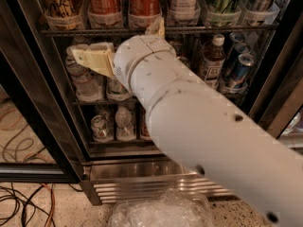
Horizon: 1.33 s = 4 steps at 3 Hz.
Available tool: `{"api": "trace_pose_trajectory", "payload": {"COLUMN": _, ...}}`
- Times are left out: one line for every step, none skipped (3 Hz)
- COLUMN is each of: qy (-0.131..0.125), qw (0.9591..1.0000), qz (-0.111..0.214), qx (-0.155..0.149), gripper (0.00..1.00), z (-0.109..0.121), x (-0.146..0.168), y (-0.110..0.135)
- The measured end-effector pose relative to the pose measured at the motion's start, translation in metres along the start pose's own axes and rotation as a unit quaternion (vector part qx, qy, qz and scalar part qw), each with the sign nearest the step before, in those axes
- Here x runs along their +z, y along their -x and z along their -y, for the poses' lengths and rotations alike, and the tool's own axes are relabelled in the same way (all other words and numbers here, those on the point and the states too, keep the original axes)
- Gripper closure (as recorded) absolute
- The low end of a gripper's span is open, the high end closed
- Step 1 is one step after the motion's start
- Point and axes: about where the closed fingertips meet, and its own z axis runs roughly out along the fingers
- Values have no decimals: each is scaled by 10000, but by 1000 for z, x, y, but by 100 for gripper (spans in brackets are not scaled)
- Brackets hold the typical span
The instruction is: Pick coke can from top shelf of fridge
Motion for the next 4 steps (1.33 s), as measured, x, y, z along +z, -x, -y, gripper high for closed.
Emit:
{"api": "trace_pose_trajectory", "payload": {"qy": 438, "qw": 9988, "qz": 204, "qx": -14, "gripper": 0, "z": -8, "x": 40, "y": 8}}
{"api": "trace_pose_trajectory", "payload": {"qy": 796, "qw": 9958, "qz": 425, "qx": -126, "gripper": 0, "z": -24, "x": 69, "y": 26}}
{"api": "trace_pose_trajectory", "payload": {"qy": 650, "qw": 9958, "qz": 415, "qx": -503, "gripper": 0, "z": -34, "x": 82, "y": 27}}
{"api": "trace_pose_trajectory", "payload": {"qy": -55, "qw": 9905, "qz": 324, "qx": -1338, "gripper": 0, "z": -38, "x": 53, "y": 26}}
